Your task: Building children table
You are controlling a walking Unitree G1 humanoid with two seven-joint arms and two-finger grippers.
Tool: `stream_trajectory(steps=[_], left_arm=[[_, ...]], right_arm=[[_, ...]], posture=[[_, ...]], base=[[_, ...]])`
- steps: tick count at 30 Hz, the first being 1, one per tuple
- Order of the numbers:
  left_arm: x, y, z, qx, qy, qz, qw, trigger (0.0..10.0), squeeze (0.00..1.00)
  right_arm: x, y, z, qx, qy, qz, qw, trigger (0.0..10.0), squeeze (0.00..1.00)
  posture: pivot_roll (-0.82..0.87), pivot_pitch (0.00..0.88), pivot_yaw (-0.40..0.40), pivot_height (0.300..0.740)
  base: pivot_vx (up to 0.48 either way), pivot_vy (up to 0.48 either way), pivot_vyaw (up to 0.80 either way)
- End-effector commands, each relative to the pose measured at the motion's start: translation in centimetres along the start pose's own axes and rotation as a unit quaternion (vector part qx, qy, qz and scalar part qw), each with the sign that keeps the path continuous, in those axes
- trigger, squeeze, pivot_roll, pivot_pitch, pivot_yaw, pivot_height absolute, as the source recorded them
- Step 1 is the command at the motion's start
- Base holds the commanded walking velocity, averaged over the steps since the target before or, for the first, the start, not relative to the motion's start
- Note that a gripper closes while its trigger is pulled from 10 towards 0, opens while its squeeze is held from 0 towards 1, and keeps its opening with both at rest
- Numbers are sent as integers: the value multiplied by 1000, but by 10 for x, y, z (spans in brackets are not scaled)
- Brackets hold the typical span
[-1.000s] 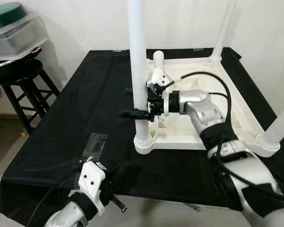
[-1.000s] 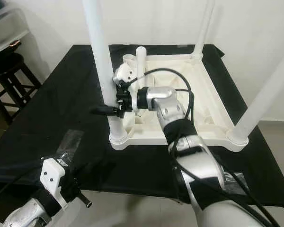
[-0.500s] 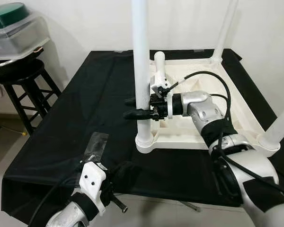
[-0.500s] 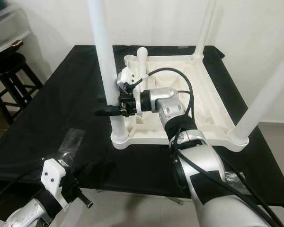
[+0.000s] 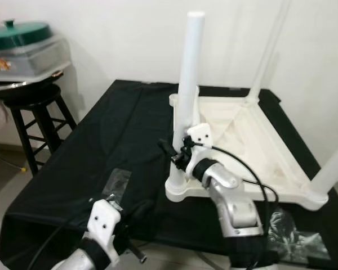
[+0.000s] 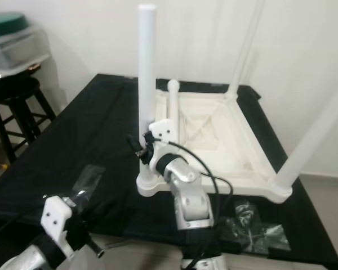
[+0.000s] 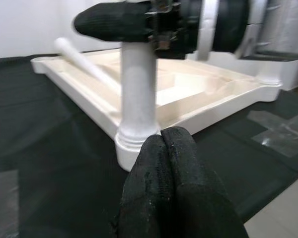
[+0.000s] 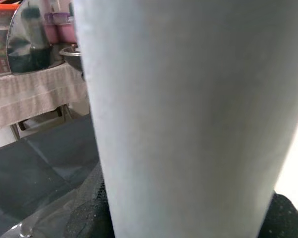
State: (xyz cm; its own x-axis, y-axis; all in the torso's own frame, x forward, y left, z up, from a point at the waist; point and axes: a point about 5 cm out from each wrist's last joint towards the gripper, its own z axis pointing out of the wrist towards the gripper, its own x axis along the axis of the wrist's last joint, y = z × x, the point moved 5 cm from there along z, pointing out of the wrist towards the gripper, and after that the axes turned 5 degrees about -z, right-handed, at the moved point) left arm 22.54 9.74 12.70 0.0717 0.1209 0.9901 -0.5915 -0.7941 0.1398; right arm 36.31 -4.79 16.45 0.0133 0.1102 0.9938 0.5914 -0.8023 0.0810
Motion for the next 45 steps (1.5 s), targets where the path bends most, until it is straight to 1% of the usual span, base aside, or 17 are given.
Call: stream_trajectory(steps=[1,2,3,6,7,11,12,15,18,19,20,22,24,33,34,43,45], left_arm=[[-5,-2,-1,-1,-13,-5,1000,10000,0],[-6,-2,-1,-6,-14,-7,1000,10000,0],[-6,-2,-1,-8,-15,-7,1000,10000,0],[-6,-2,0,-8,-15,-7,1000,10000,0],[-5,-2,0,-8,-14,-7,1000,10000,0],[-5,-2,1,-9,-14,-8,1000,10000,0],[-6,-1,1,-11,-14,-9,1000,10000,0],[-6,0,2,-14,-14,-11,1000,10000,0],[-6,1,2,-14,-14,-11,1000,10000,0],[-6,2,3,-15,-13,-11,1000,10000,0],[-6,2,3,-15,-13,-11,1000,10000,0],[-6,2,4,-13,-12,-11,1000,10000,0],[-6,3,4,-13,-11,-10,1000,10000,0],[-7,3,4,-14,-12,-11,1000,10000,0],[-7,3,4,-14,-13,-11,1000,10000,0],[-7,3,4,-12,-12,-10,1000,10000,0],[-7,4,4,-13,-12,-11,1000,10000,0]], right_arm=[[-66,-4,-9,8,-118,54,991,0,0],[-63,-4,-4,16,-117,45,992,0,0],[-63,-5,-1,20,-118,38,992,10000,0],[-56,-5,0,6,-116,42,992,10000,0],[-49,-7,2,18,-104,40,994,10000,1000],[-30,-11,6,50,-72,32,996,10000,1000],[-11,-11,10,97,-38,27,994,10000,39],[15,-10,11,168,7,-1,986,10000,0],[23,-10,9,221,23,-24,975,10000,0],[26,-10,6,273,28,-47,960,10000,0],[26,-10,6,273,28,-47,960,10000,0],[32,-7,4,339,31,-79,937,10000,0],[40,-5,6,367,30,-88,926,10000,0],[51,0,9,393,19,-90,915,9373,0],[55,0,12,403,18,-88,911,0,0],[49,-1,12,416,29,-82,905,0,0],[41,8,12,378,31,-87,921,0,0]], posture=[[36,91,11,740],[33,82,11,740],[38,82,9,740],[37,78,7,740],[37,78,10,740],[35,76,10,740],[35,74,10,740],[39,74,6,740],[47,70,-4,740],[56,68,-5,740],[56,68,-5,740],[61,65,-5,740],[66,64,-6,740],[68,61,-3,740],[71,59,-4,740],[65,56,0,740],[51,62,-3,740]], base=[[0,0,0],[0,0,0],[0,0,0],[0,0,0],[0,0,0],[0,0,0],[0,0,0],[0,0,0],[0,0,0],[0,0,0],[0,0,0],[0,0,0],[0,0,0],[0,0,0],[0,0,0],[0,0,0],[0,0,0]])
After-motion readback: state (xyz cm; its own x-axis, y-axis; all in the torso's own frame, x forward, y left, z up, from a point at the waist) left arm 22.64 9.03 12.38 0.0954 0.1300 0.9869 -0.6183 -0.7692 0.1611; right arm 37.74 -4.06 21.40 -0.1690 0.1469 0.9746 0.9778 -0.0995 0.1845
